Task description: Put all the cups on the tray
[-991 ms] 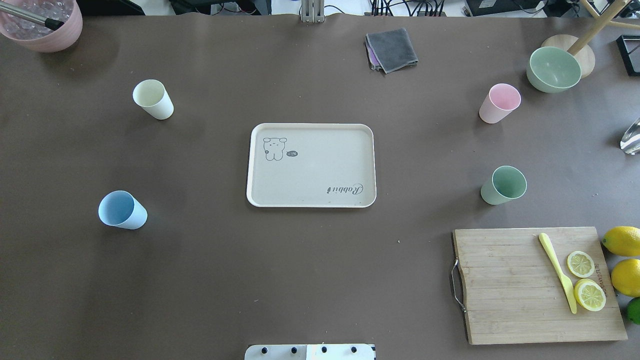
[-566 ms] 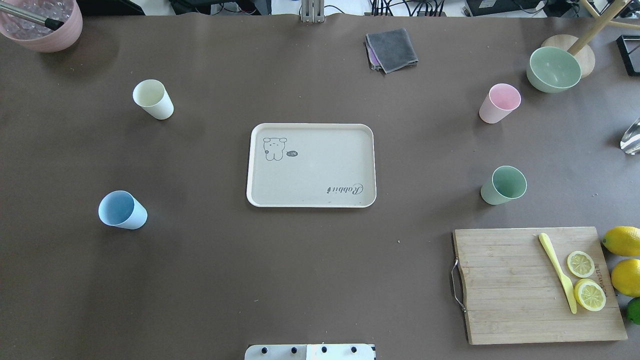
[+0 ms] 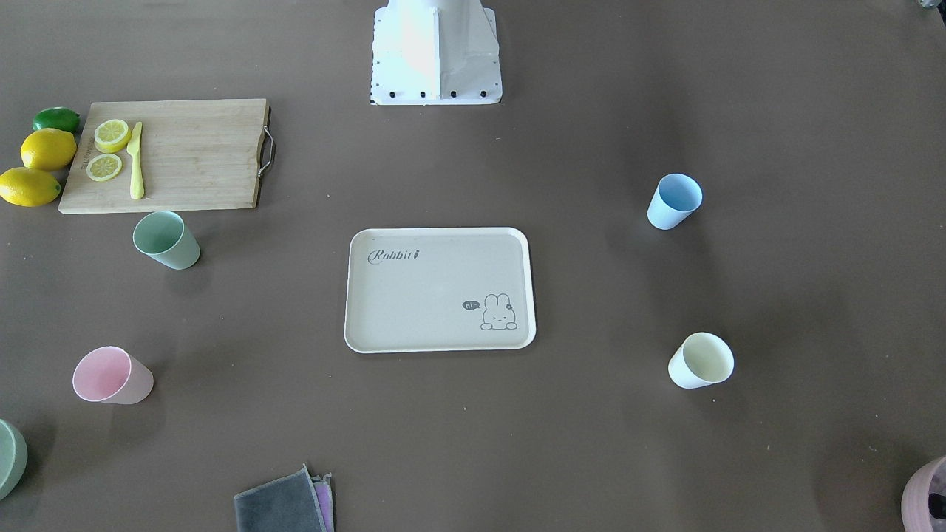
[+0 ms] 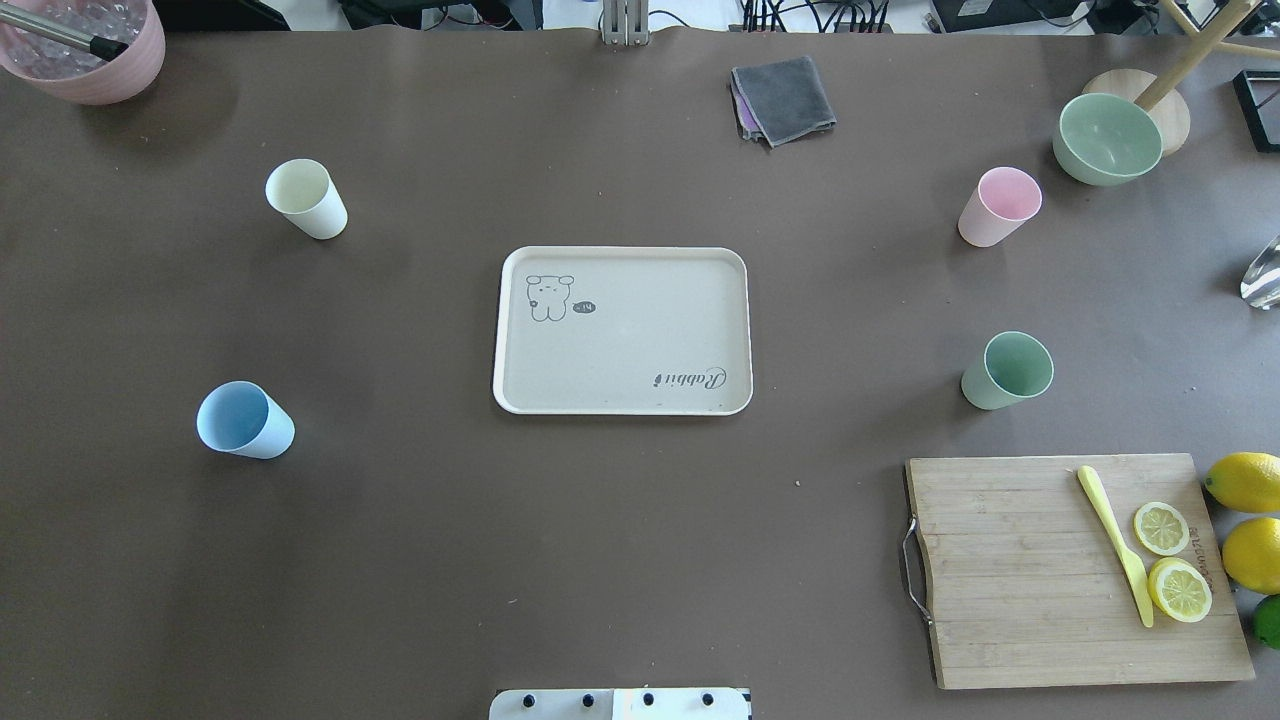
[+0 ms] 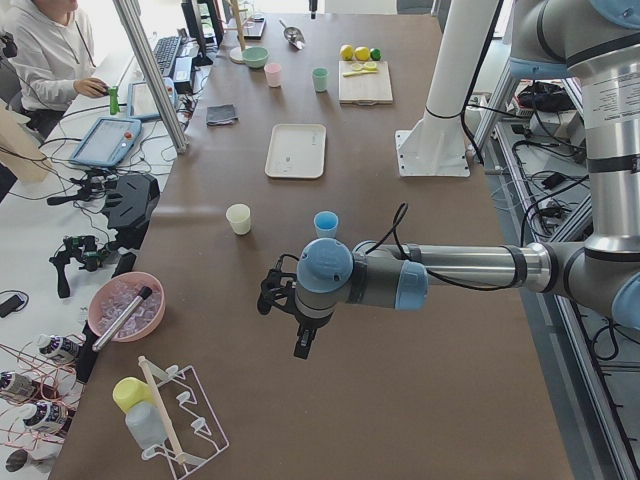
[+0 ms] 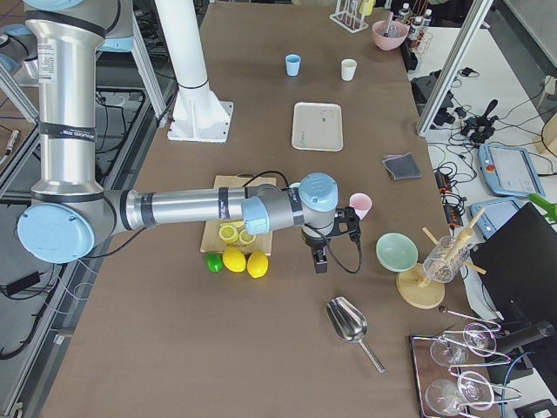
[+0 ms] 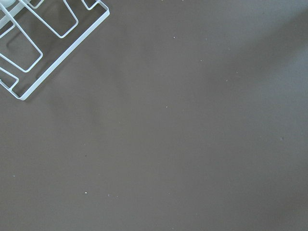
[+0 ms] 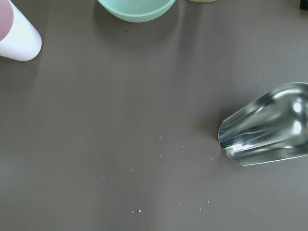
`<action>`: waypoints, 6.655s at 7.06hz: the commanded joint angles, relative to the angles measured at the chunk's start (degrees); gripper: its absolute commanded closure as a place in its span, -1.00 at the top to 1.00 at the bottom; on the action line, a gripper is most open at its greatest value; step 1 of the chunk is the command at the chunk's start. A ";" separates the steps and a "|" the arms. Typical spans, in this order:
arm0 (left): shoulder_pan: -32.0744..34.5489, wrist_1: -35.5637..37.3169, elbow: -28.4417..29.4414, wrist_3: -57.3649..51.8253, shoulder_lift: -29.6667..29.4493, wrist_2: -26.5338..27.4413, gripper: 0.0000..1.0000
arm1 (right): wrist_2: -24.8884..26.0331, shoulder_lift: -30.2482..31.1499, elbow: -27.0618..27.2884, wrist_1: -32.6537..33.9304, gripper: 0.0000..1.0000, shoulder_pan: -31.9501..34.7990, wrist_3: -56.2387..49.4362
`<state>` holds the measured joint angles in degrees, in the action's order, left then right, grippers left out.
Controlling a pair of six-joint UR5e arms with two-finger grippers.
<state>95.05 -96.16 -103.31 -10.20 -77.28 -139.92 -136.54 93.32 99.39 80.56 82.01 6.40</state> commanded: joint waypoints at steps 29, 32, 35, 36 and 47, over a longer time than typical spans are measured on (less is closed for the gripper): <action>-49.68 -29.44 -7.18 69.00 -6.38 20.82 0.93 | 19.38 -32.94 -3.50 -7.35 1.00 -42.92 66.47; -51.89 -29.26 -5.42 69.44 -7.01 23.54 0.40 | 7.00 -29.10 -0.88 -7.44 1.00 -33.17 64.02; -55.05 -29.44 -5.50 75.65 -9.10 24.78 -0.83 | 6.46 -22.42 -0.42 -7.53 1.00 -28.77 53.31; -55.14 -29.44 -5.94 76.29 -10.07 24.79 -1.00 | 6.46 -21.18 -0.59 -7.44 1.00 -27.88 50.93; -63.14 -4.56 9.97 79.02 -51.91 34.81 -0.58 | 6.90 -23.69 -19.39 -7.70 0.93 -17.33 40.33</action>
<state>32.11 -100.83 -93.64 68.82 -128.58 -105.48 -129.48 71.80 82.06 72.90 64.63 43.66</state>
